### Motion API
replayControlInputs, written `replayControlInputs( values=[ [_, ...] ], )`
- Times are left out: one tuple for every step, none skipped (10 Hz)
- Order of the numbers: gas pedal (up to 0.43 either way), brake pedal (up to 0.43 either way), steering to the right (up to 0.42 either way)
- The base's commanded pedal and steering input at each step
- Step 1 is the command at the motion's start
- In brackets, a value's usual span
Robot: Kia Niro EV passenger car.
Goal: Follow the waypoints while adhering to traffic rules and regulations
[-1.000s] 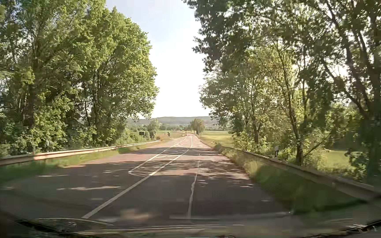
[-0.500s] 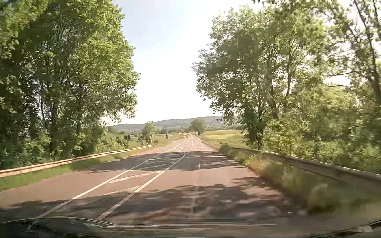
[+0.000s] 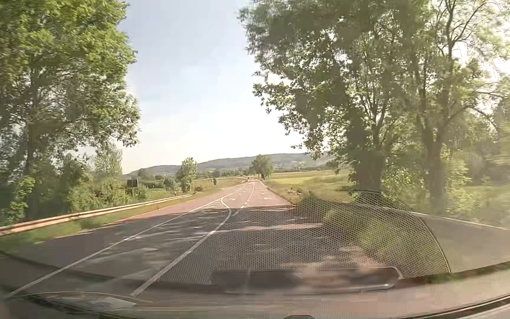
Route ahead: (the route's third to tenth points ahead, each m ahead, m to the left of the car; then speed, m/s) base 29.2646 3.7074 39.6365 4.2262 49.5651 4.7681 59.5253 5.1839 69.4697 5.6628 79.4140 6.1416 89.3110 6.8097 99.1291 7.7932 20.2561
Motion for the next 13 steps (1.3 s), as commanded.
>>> replayControlInputs(
  values=[
    [0.197,0.000,-0.010],
    [0.197,0.000,-0.014],
    [0.197,0.000,-0.014],
    [0.197,0.000,-0.014],
    [0.189,0.000,-0.014],
    [0.189,0.000,-0.014],
    [0.189,0.000,-0.014],
    [0.189,0.000,-0.014],
    [0.177,0.000,-0.012],
    [0.177,0.000,-0.012],
    [0.169,0.000,-0.009],
    [0.169,0.000,-0.006],
    [0.169,0.000,-0.004]
  ],
)
